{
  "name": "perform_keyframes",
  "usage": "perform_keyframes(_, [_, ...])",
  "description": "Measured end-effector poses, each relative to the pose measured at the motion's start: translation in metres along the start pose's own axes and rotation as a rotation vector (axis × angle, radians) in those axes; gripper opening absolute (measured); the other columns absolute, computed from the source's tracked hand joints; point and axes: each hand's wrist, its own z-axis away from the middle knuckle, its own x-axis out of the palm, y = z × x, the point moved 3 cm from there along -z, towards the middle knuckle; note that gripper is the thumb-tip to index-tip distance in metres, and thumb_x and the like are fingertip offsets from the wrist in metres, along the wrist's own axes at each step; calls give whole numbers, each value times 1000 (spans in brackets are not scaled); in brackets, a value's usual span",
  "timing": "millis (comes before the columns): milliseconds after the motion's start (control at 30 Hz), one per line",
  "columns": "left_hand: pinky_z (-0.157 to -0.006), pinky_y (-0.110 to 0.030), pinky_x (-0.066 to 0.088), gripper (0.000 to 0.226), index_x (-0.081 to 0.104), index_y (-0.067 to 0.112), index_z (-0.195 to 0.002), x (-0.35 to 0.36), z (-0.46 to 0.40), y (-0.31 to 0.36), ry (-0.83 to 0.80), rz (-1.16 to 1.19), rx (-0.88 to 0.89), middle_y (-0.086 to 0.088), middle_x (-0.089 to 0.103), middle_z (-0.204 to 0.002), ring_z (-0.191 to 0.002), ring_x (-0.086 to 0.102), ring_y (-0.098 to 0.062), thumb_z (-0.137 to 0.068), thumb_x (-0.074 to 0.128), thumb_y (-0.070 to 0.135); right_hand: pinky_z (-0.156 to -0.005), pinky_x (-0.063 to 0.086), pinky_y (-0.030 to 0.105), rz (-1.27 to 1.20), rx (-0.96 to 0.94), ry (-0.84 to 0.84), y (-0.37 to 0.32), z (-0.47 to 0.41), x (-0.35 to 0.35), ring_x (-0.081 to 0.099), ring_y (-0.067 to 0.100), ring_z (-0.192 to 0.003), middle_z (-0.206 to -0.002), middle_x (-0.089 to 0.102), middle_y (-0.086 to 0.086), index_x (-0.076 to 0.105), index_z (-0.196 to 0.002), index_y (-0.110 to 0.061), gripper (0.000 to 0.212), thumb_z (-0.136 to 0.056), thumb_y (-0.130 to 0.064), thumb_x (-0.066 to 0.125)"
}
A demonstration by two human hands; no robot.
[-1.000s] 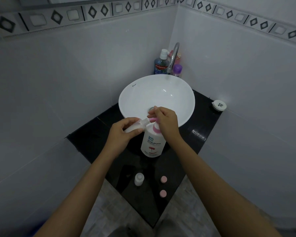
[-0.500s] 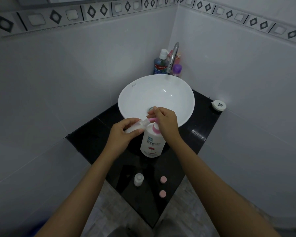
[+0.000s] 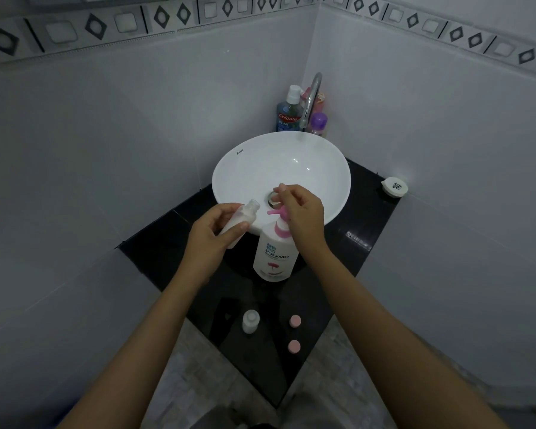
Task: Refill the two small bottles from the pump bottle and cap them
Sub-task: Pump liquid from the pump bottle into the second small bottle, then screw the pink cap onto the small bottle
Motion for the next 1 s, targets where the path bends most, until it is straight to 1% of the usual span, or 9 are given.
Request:
perform_keyframes(167, [-95, -28, 47, 43, 59, 24, -125, -1, 11, -11, -14, -22, -16, 3, 60, -126, -113, 56, -11, -84, 66, 17, -82, 55, 29, 35, -32, 41, 3, 1, -11, 68, 17, -87, -87, 71, 3, 68, -93, -12, 18, -95, -23, 55])
perform_keyframes(233, [-93, -29, 48, 37, 61, 27, -120, -1, 20, -19, -40, -34, -37, 3, 62, -123, -111, 58, -10, -84, 66, 16, -81, 53, 26, 38, -41, 52, 4, 5, -16, 66, 14, -87, -88, 71, 3, 67, -90, -15, 14, -95, -20, 55])
perform_keyframes(367, [-87, -23, 48, 32, 61, 32, -111, 2, 37, -28, -73, -42, -42, 2, 63, -119, -106, 60, -7, -84, 66, 14, -82, 55, 35, 67, -12, 101, 11, 11, -29, 63, 7, -83, -85, 69, -5, 66, -85, -23, 14, -94, -21, 55])
perform_keyframes(433, [-84, -19, 47, 32, 61, 35, -107, 3, 45, -31, -80, -44, -49, 5, 63, -117, -101, 60, 0, -84, 66, 14, -84, 55, 38, 67, 6, 126, 15, 16, -36, 64, 9, -86, -87, 70, -5, 64, -82, -29, 17, -94, -22, 54])
perform_keyframes(533, [-85, -18, 47, 33, 60, 39, -105, 4, 57, -34, -88, -38, -54, 6, 62, -117, -103, 60, 0, -84, 66, 14, -86, 55, 39, 41, 34, 142, 20, 26, -47, 67, 13, -91, -88, 71, -5, 66, -89, -24, 13, -94, -22, 54])
perform_keyframes(633, [-86, -21, 48, 32, 62, 38, -105, 5, 67, -40, -88, -41, -67, 6, 63, -117, -105, 60, -4, -84, 66, 14, -87, 55, 36, 54, 51, 163, 25, 35, -56, 67, 12, -92, -90, 71, -4, 67, -99, -16, 17, -94, -23, 53])
perform_keyframes(800, [-87, -22, 48, 32, 64, 21, -113, 5, 80, -50, -85, -19, -109, -1, 63, -118, -106, 61, -8, -84, 66, 10, -80, 53, 26, 28, 75, 216, 39, 60, -69, 65, 9, -88, -91, 71, -3, 66, -94, -20, 14, -95, -23, 52])
perform_keyframes(933, [-79, -10, 50, 31, 63, 17, -113, 10, 89, -52, -85, -2, -133, 5, 64, -113, -95, 60, 9, -84, 65, 6, -78, 53, 26, 94, 149, 206, 77, 89, -71, 66, 13, -86, -88, 69, -1, 66, -98, -18, 16, -96, -23, 51])
perform_keyframes(1000, [-78, -9, 50, 31, 62, 18, -113, 12, 93, -54, -91, -7, -137, 10, 63, -109, -90, 59, 13, -84, 64, 6, -77, 54, 30, 158, 196, 166, 102, 102, -69, 66, 16, -83, -83, 68, -2, 65, -91, -21, 15, -96, -23, 51])
